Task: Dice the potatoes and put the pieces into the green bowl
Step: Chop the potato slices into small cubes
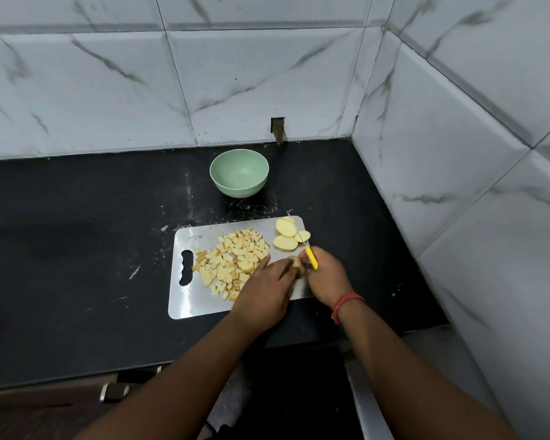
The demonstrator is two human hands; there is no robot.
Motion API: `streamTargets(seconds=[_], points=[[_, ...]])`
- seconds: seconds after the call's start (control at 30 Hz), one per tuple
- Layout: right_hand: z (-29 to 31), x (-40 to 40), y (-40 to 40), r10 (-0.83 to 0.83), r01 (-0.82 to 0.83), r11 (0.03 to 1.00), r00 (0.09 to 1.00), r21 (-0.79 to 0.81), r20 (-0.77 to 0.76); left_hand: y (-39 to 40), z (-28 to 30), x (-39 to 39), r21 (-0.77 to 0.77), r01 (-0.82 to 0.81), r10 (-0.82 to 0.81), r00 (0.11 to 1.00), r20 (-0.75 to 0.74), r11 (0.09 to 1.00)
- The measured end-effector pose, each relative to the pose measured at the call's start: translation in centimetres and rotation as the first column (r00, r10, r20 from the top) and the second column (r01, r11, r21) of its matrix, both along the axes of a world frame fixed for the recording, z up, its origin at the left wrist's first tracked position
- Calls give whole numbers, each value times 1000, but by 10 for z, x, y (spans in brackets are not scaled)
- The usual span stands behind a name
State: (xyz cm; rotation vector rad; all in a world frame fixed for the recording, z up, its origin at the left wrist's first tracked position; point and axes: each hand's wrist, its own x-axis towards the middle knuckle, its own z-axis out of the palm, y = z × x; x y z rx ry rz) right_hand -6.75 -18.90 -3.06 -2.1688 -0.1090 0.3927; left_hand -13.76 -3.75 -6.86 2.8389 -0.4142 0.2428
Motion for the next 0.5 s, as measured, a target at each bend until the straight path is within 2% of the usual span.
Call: streamTargets(seconds=[0.2,0.3,0.37,0.5], points=[[8,5,5,96,-93,994,994,50,-54,-1,2,6,44,5,-5,1000,11,999],[10,8,5,-47,51,995,998,91,-49,-2,4,7,79,10,-12,1000,27,997],[9,6,2,-136,137,989,990,50,-22,-4,5,7,103,-2,-2,999,44,995],[11,-10,-6,-75,77,992,997,-99,27,-5,4,9,37,-11,10,1000,23,999]])
